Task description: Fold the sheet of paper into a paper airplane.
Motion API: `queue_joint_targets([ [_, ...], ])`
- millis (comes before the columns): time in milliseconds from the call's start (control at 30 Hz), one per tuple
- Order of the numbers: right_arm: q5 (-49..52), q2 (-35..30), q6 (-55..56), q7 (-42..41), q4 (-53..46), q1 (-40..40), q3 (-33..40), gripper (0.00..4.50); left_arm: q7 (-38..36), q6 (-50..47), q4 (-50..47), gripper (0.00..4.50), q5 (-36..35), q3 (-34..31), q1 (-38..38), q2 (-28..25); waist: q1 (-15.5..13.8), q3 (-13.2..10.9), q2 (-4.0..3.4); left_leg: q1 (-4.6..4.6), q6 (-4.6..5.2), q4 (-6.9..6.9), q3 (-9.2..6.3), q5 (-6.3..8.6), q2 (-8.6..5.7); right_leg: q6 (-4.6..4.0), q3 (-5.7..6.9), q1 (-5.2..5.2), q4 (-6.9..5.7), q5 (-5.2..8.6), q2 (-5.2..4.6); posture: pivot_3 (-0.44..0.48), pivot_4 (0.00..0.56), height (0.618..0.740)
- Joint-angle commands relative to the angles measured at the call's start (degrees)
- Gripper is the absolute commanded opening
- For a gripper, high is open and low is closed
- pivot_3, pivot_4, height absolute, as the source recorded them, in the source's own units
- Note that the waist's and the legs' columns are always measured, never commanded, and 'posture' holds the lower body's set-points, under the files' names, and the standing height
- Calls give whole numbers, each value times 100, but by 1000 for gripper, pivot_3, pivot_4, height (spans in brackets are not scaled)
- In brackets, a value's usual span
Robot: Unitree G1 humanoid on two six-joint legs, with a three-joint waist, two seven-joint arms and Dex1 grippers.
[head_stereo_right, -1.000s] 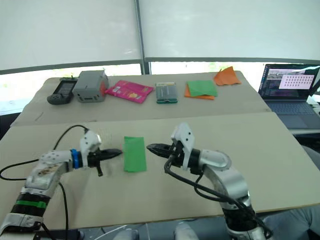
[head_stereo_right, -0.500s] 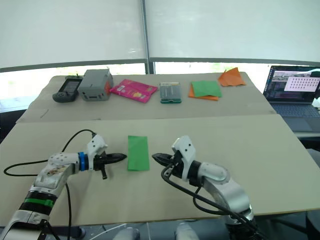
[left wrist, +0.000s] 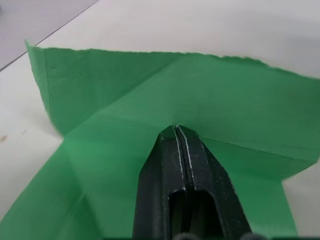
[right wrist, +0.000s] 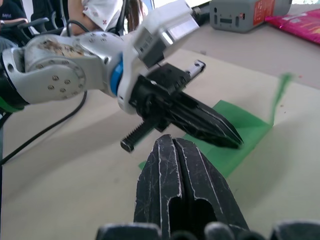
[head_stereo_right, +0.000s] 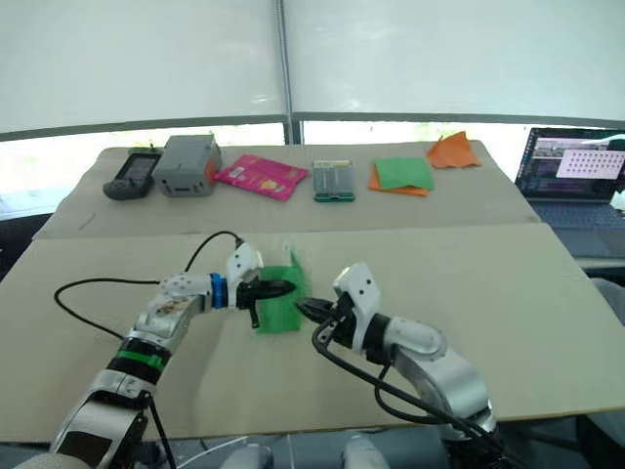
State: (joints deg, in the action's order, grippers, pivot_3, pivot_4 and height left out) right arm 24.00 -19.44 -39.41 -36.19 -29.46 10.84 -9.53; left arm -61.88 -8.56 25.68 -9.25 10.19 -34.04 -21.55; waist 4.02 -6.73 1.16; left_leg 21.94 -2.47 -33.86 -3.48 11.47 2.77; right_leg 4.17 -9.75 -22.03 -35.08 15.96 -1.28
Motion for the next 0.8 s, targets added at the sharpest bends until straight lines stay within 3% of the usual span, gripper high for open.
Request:
queue_joint_targets([
  [33, 219, -13, -35, 25, -211, 215, 130, 12, 96, 132, 149, 0, 95, 41, -219, 125, -1, 0, 0, 1, 2, 2, 0, -1, 0, 3, 0, -2, -1, -2, 1, 0, 150, 740],
  [400, -699, -70, -233, 648, 930, 945, -482, 12, 111, 410, 448, 0, 444, 259, -290, 247, -37, 1, -2, 4, 4, -1, -1, -3, -1, 4, 0, -9, 5, -9, 0, 0, 150, 740],
  [800, -1202, 57, -420, 755, 2196, 670, -856, 12, 95, 310, 145, 0, 395, 176, -67, 69, -4, 9, -9, -3, 10, 0, -1, -7, -1, 7, 0, 4, 2, -12, 1, 0, 150, 740],
])
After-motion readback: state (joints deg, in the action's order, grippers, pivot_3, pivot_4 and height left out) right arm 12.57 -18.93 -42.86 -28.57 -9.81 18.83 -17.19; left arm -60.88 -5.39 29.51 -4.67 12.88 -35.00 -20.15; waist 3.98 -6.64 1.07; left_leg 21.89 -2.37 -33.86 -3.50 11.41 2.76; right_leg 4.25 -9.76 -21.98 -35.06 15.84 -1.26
